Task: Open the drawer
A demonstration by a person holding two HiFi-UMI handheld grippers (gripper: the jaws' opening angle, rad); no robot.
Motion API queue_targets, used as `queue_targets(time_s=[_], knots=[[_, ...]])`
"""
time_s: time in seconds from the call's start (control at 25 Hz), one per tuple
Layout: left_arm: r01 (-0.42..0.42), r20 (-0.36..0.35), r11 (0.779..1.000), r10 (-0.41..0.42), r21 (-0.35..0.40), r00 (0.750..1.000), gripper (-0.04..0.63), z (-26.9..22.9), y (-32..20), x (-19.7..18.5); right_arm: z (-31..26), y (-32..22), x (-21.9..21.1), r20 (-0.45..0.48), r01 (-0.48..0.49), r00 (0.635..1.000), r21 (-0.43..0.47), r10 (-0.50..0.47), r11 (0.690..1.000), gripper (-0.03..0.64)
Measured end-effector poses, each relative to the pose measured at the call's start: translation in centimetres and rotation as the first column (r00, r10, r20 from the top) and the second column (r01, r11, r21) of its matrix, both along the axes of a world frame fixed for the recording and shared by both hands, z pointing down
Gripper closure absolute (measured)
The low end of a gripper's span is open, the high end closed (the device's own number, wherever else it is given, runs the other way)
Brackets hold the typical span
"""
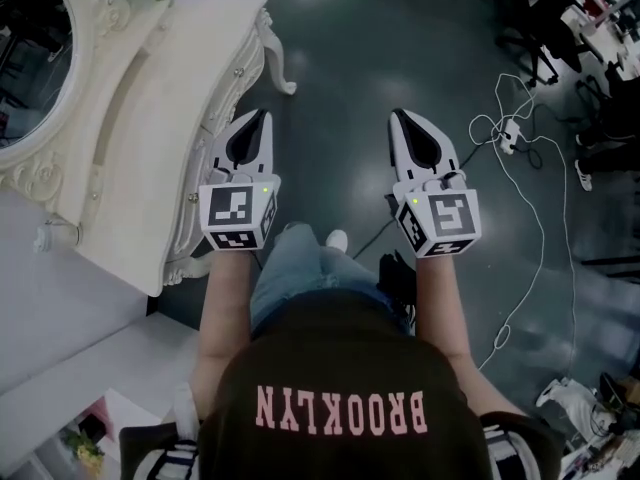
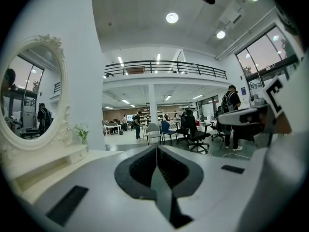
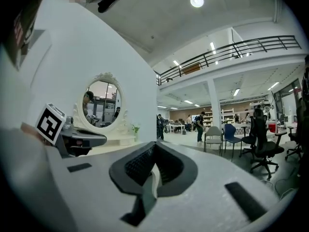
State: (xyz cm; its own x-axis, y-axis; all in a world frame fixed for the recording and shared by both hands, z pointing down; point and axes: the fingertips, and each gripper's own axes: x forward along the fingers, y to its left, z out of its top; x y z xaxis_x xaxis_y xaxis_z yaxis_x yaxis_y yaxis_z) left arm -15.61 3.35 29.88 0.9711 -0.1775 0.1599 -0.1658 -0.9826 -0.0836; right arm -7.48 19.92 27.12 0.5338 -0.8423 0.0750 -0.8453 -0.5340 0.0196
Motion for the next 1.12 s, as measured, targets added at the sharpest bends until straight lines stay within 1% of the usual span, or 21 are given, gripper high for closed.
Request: queue_targets(time_s=[0.28,0.56,0.8,0.96,1.12], knots=[[0.003,0.024,1.0,-0.003,0.002,1.0,0.589,1.5,-0.2,2.4,1.0,-0.2,2.7,0.01,-0.01,1.0,0.003,0.01,1.0,0.62],[0.069,0.012,0.998,-0.068,-0.016,0.998,0.589,2.2,-3.5,5.8,1.7,-2.8,6.6,-0.009,0.03,0.999,-0.027,-0.031,0.999,0.62],[0.151,0.011,0.987,-0.15,-0.059,0.989,0.589,3.6,-8.4,9.8,2.3,-7.3,11.6,-0.031,0.086,0.996,-0.067,-0.088,0.994,0.62],[0.19,0.038,0.976,-0.187,-0.103,0.982,0.589,5.3,-11.4,13.7,3.1,-10.3,15.8,-0.022,0.114,0.993,-0.099,-0.117,0.989,0.62],[0.214,0.069,0.97,-0.207,-0.114,0.976,0.589,6.4,-13.9,17.4,4.1,-13.0,20.1,0.0,0.132,0.991,-0.122,-0.133,0.984,0.62]])
